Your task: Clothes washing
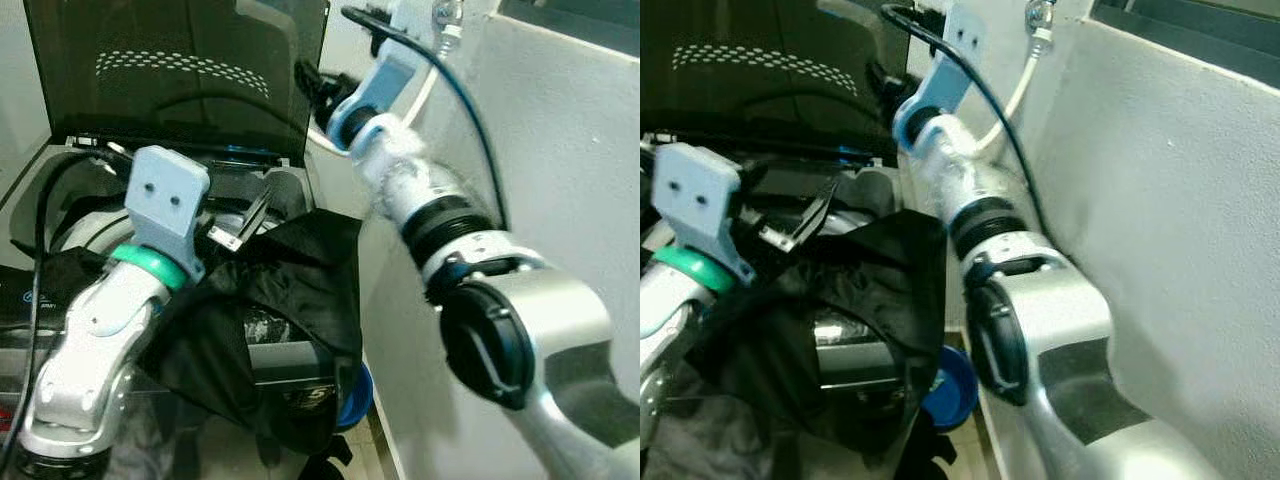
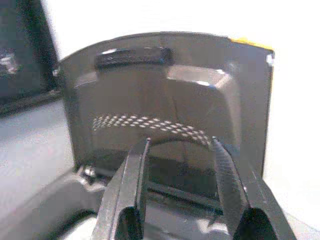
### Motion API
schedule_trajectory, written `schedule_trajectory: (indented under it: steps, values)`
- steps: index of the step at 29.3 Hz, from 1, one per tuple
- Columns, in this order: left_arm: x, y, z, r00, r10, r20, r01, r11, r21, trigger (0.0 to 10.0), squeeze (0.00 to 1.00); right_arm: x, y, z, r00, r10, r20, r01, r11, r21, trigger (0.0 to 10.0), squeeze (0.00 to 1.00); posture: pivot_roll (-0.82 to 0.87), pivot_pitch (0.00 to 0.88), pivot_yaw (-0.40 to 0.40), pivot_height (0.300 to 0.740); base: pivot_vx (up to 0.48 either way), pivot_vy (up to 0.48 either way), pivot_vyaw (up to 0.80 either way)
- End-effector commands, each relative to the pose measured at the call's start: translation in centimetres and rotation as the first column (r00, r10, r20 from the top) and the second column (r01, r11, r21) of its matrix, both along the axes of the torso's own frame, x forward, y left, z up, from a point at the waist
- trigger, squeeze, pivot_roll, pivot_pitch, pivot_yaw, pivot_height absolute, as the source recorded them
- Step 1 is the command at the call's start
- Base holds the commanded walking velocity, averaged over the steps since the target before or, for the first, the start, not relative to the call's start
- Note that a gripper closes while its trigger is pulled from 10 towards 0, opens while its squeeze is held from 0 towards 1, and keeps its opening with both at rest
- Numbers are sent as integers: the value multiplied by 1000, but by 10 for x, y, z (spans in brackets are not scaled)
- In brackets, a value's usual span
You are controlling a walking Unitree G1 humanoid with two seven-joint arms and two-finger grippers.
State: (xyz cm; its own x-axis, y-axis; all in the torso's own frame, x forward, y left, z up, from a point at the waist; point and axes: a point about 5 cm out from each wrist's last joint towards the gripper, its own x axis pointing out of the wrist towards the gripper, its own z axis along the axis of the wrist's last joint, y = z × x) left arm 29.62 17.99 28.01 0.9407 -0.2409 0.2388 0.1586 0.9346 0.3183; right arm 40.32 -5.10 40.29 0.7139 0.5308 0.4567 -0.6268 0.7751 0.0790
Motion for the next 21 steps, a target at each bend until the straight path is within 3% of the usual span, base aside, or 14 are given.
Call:
schedule_trajectory:
  steps: [1,2,5,6,7,12,13,14,15,17,18,19,21]
  values:
    - [-1,1,0,1000,-4,-15,4,1000,-4,10000,0,4,-7,-21,999,21,-31,-24,997,-72,10000,0,73,21,-95,740,0,0,0]
    - [-2,-2,5,999,-34,15,35,999,-21,10000,0,7,-20,-30,999,-16,-40,13,998,-64,10000,0,66,21,-83,740,0,0,0]
    - [-3,-3,8,998,-55,36,56,998,-31,10000,0,9,-30,-36,998,-43,-45,40,997,-61,10000,0,65,19,-81,740,0,0,0]
    - [-4,-7,11,995,-87,51,89,995,-34,10000,0,10,-40,-44,996,-64,-57,61,996,-59,10000,0,66,20,-78,740,0,0,0]
    - [-5,-9,14,992,-106,64,107,994,-8,10000,0,11,-49,-57,995,-76,-67,69,993,-91,10000,0,66,19,-76,740,0,0,0]
    - [-5,-5,12,997,-62,42,58,994,93,10000,0,5,-59,-83,996,-30,-81,15,984,-179,10000,0,68,20,-73,740,0,0,0]
    - [-8,-4,6,996,-82,-22,84,988,128,10000,0,2,-65,-92,996,-3,-89,-15,980,-198,10000,0,69,20,-74,740,0,0,0]
    - [-13,-12,0,980,-181,-83,188,979,77,10000,0,-1,-71,-99,994,12,-105,-33,978,-204,10000,0,74,22,-78,740,0,0,0]
    - [-13,-12,0,980,-181,-83,188,979,77,10000,0,-1,-71,-99,994,12,-105,-33,978,-204,10000,0,74,22,-78,740,0,0,0]
    - [-26,-29,-3,921,-362,-147,367,930,9,10000,0,-4,-79,-106,992,25,-120,-51,975,-215,10000,0,70,25,-77,740,0,0,0]
    - [-26,-29,-3,921,-362,-147,367,930,9,10000,0,-4,-79,-106,992,25,-120,-51,975,-215,10000,0,70,25,-77,740,0,0,0]
    - [-35,-41,-3,868,-472,-156,479,878,7,10000,0,-8,-81,-108,991,50,-122,-78,969,-235,10000,0,66,27,-76,740,0,0,0]
    - [-35,-41,-3,868,-472,-156,479,878,7,10000,0,-8,-81,-108,991,50,-122,-78,969,-235,10000,0,66,27,-76,740,0,0,0]
